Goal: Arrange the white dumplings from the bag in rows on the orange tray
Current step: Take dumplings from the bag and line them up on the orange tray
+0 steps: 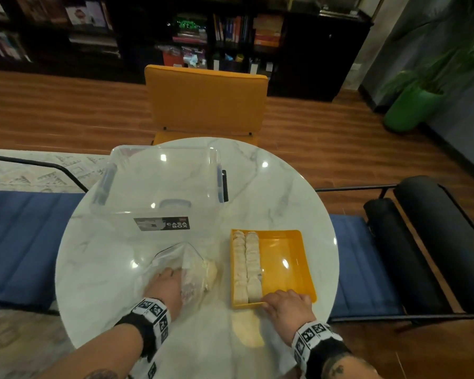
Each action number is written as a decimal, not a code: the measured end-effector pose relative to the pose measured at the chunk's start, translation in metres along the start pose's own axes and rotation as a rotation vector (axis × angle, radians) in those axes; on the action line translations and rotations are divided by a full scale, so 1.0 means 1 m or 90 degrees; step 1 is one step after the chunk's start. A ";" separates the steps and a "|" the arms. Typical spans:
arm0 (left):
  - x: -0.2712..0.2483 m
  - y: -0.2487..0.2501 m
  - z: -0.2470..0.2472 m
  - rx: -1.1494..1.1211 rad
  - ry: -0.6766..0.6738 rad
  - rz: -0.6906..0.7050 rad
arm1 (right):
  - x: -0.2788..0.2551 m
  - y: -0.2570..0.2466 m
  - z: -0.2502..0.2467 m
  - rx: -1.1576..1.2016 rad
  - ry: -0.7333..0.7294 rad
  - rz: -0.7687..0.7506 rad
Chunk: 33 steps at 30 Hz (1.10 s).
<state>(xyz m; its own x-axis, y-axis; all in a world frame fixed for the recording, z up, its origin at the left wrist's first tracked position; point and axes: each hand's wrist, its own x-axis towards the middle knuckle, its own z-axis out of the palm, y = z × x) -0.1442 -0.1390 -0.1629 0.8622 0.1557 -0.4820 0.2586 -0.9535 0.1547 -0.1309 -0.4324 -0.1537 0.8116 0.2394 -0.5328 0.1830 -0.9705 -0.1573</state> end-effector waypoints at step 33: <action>-0.023 -0.021 -0.063 -0.862 0.020 -0.214 | -0.006 -0.001 -0.017 0.036 -0.074 -0.003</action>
<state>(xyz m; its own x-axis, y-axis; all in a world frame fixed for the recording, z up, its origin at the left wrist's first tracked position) -0.1417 -0.1066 -0.1011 0.6796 0.3472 -0.6462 0.6527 0.1159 0.7487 -0.1265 -0.4337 -0.1357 0.7403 0.2493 -0.6244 0.1530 -0.9668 -0.2046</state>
